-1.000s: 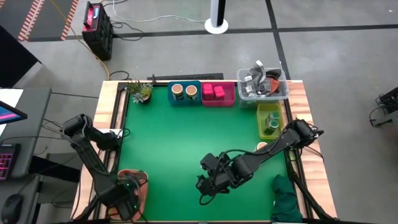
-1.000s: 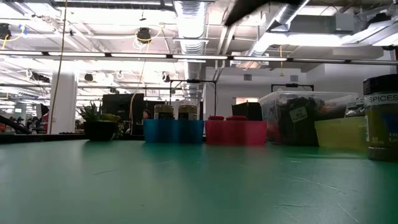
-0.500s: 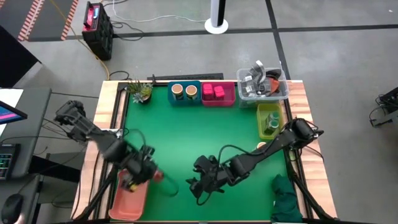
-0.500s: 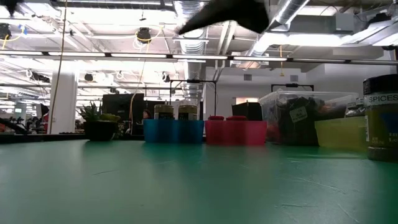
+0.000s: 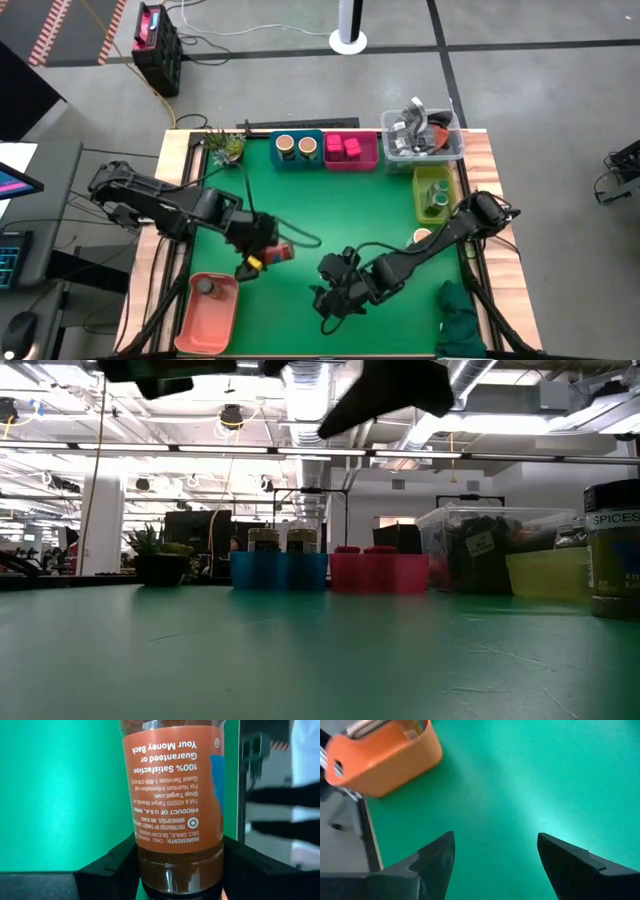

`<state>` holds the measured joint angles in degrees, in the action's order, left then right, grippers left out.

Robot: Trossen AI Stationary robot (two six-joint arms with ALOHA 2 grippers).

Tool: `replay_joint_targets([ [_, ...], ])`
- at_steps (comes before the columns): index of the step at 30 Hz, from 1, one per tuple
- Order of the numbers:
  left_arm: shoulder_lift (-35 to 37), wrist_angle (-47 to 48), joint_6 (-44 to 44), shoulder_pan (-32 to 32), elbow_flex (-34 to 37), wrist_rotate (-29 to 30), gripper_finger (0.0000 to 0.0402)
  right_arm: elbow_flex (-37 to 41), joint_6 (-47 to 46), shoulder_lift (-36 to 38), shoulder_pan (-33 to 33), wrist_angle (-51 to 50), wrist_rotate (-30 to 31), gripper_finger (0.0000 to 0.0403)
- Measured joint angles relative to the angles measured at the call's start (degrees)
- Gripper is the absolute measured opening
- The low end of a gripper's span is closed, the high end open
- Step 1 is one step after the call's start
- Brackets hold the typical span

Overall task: Sort spices by type
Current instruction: Adjust the orange spice bottle in the orange bin

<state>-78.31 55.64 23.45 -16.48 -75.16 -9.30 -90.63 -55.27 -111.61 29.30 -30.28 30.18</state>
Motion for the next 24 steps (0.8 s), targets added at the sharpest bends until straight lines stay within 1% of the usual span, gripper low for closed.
replay_joint_targets([
  [3,-0.04,-2.17,2.49,2.99,0.04,-2.53,0.0212,0.0,1.84,0.2,0.67,-0.66,0.39,0.0306],
  [6,0.03,-4.34,6.98,6.46,0.41,-7.4,0.0212,-1.67,8.08,1.08,0.98,-0.48,1.48,0.0306],
  [8,-0.04,-4.6,11.46,8.51,0.59,-11.11,0.0212,-4.57,13.87,1.82,1.23,-1.31,4.09,0.0306],
  [10,-0.04,-5.61,16.08,9.96,0.59,-14.2,0.0212,-8.34,22.45,1.97,2.33,-2.38,9.89,0.0306],
  [14,0.01,-7.14,23.17,11.57,0.59,-19.92,0.0212,-12.82,47.33,1.81,4.05,-2.45,23.89,0.0306],
  [16,0.0,-7.66,26.37,12.3,0.59,-21.61,0.0212,-13.8,57.75,1.79,4.04,-1.91,27.33,0.0306],
  [18,0.0,-8.95,29.17,13.07,0.59,-23.81,0.0212,-15.01,61.38,1.73,3.09,-1.68,27.4,0.0306],
  [22,0.0,-14.91,34.83,14.05,0.59,-27.59,0.0212,-16.87,61.53,1.7,0.66,-0.46,22.49,0.0314],
  [24,0.0,-18.26,37.97,14.34,0.59,-28.81,0.0212,-17.49,63.1,1.7,-0.06,-0.51,21.84,0.0324],
])
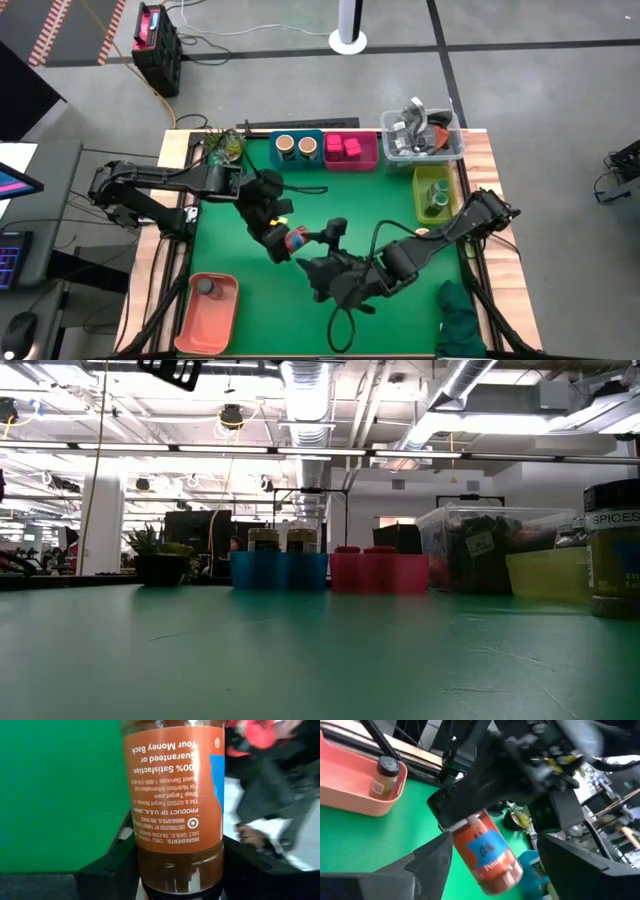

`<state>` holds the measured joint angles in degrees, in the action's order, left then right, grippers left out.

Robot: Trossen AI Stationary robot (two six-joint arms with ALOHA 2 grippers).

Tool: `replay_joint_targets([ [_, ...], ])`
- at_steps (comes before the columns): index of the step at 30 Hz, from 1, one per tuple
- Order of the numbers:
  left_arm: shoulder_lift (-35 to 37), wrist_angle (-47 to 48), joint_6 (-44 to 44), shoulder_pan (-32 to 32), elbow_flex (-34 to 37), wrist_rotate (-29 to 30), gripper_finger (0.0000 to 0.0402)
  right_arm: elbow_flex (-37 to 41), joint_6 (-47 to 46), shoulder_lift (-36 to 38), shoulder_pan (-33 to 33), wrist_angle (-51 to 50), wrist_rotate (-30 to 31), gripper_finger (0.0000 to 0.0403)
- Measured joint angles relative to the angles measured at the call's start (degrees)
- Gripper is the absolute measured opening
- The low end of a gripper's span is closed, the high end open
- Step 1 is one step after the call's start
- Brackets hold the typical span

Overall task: Sort spices by type
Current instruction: Adjust the orange spice bottle in the orange bin

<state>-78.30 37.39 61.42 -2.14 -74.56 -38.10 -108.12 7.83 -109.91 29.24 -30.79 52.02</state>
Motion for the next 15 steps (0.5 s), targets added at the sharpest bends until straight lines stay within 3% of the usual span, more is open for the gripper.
replay_joint_targets([
  [7,0.0,-5.19,5.26,1.68,0.0,-4.19,0.0212,-0.23,8.54,-0.02,-0.94,-0.08,-1.09,0.0359],
  [15,0.0,-5.29,5.3,1.99,0.0,-6.17,0.0212,-0.23,12.17,-0.02,-1.85,-1.87,-1.26,0.0346],
])
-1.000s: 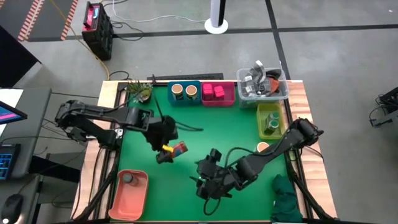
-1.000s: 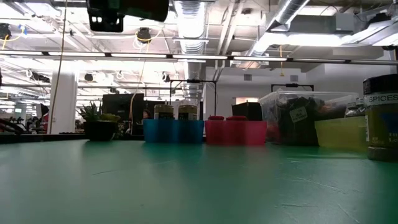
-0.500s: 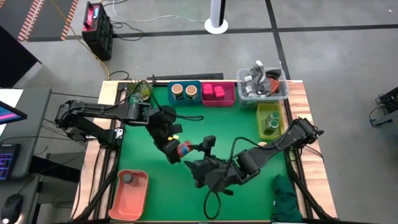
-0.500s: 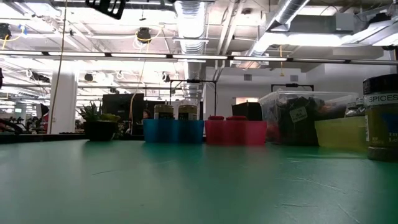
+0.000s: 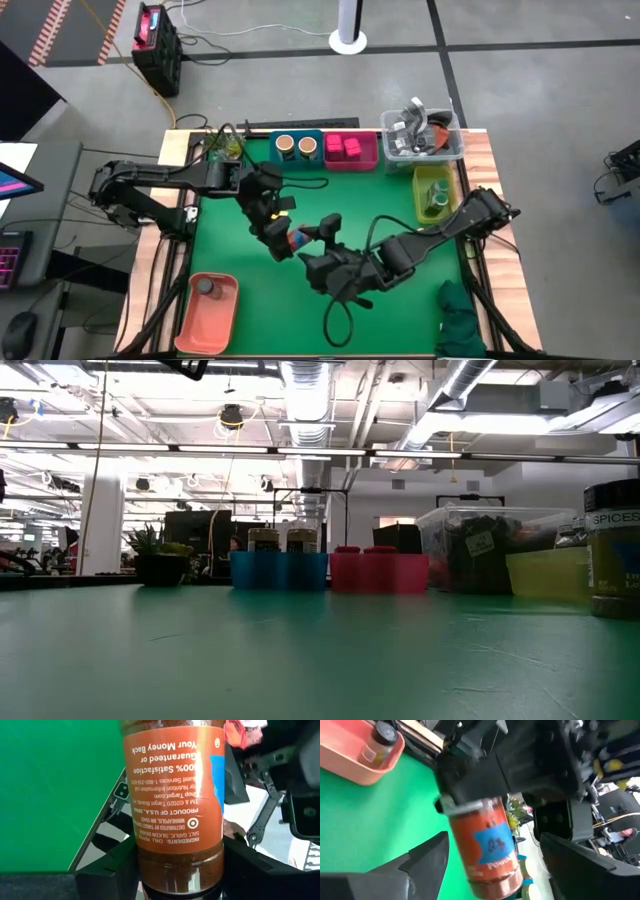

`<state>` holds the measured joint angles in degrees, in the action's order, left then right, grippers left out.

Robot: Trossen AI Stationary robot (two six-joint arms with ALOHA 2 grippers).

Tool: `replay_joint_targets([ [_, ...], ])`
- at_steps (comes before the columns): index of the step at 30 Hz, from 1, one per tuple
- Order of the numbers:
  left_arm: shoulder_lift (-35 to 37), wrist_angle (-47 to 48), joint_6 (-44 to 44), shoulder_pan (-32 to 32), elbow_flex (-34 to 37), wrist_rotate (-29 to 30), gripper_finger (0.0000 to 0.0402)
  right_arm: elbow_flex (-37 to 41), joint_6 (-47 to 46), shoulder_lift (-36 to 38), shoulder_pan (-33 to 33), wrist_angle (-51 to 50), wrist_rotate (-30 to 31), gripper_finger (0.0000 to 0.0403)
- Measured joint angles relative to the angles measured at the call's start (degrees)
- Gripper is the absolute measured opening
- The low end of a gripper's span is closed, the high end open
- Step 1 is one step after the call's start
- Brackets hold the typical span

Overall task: Sort spices by type
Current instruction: Adjust the orange spice bottle in the orange bin

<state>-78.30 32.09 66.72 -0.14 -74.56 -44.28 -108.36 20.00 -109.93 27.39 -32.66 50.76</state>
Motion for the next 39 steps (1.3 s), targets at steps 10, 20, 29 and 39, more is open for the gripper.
replay_joint_targets([
  [10,0.0,-1.12,-0.46,-0.04,0.0,-2.77,0.0212,0.0,-0.26,-0.04,-2.5,-0.51,-6.37,0.0334],
  [20,0.0,-3.67,-1.97,-0.02,0.0,-4.26,0.0212,0.0,-0.45,-0.04,-3.37,0.03,-7.23,0.0325],
  [29,-0.04,-3.41,-4.49,-0.05,0.0,-4.23,0.0213,0.0,-0.43,-0.04,-2.25,-0.5,-7.14,0.0253],
  [39,0.03,-3.92,-17.07,-0.01,-0.07,1.87,0.0278,0.0,-14.64,-0.04,-0.88,-3.17,-7.19,0.0224],
])
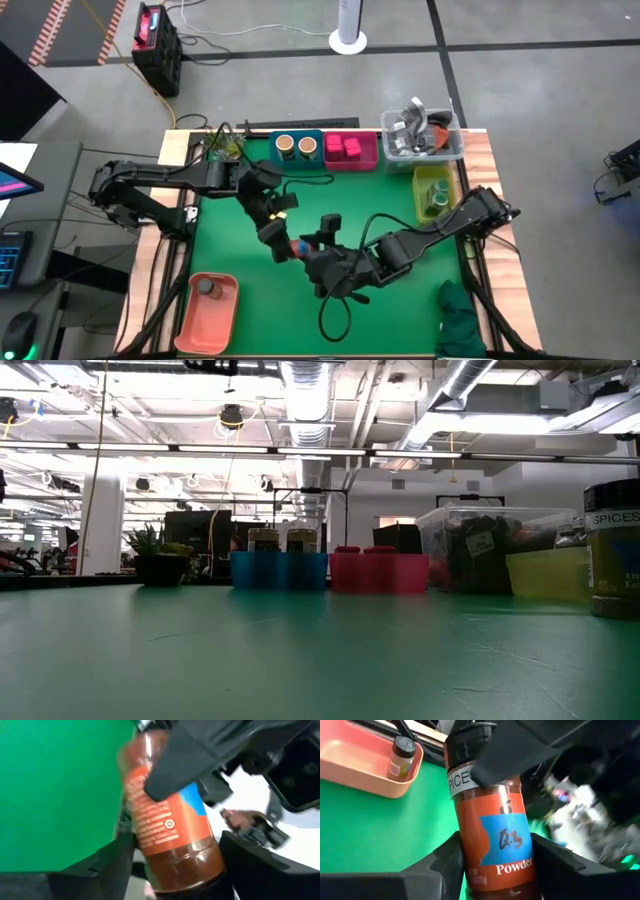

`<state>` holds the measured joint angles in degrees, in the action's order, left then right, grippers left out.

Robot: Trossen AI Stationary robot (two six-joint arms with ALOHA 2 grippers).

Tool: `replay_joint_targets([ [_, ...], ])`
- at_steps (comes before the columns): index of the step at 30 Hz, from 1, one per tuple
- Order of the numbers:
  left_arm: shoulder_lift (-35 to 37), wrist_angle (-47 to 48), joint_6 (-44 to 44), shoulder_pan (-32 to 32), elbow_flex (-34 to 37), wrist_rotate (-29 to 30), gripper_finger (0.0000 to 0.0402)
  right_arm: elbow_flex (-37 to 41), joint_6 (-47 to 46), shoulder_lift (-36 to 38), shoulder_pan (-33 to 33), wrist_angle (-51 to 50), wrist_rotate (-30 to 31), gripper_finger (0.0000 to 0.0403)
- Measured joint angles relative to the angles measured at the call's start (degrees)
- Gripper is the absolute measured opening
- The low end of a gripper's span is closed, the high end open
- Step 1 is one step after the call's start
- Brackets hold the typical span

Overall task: Sort spices by type
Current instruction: Adjust the orange spice bottle in the orange bin

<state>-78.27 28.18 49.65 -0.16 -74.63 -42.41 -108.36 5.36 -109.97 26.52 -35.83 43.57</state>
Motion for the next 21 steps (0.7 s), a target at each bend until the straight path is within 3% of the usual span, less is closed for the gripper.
replay_joint_targets([
  [5,2.6,0.86,-6.93,-0.07,0.0,11.93,0.0298,0.02,-14.1,-0.02,1.15,-3.52,0.32,0.0224],
  [11,9.33,0.89,-15.48,-0.62,0.0,37.36,0.0298,0.02,-30.55,0.4,3.11,-7.4,1.69,0.0224],
  [14,12.7,-0.04,-18.41,-1.33,0.0,46.28,0.0298,0.02,-37.56,0.55,3.03,-7.44,4.93,0.0224],
  [17,14.84,-4.58,-21.04,-1.83,0.0,50.02,0.0298,0.02,-45.17,0.55,2.18,-7.21,7.69,0.0224],
  [21,16.12,-13.32,-23.26,-2.5,0.0,49.96,0.0297,0.02,-49.88,0.55,0.02,-3.47,8.9,0.0224],
])
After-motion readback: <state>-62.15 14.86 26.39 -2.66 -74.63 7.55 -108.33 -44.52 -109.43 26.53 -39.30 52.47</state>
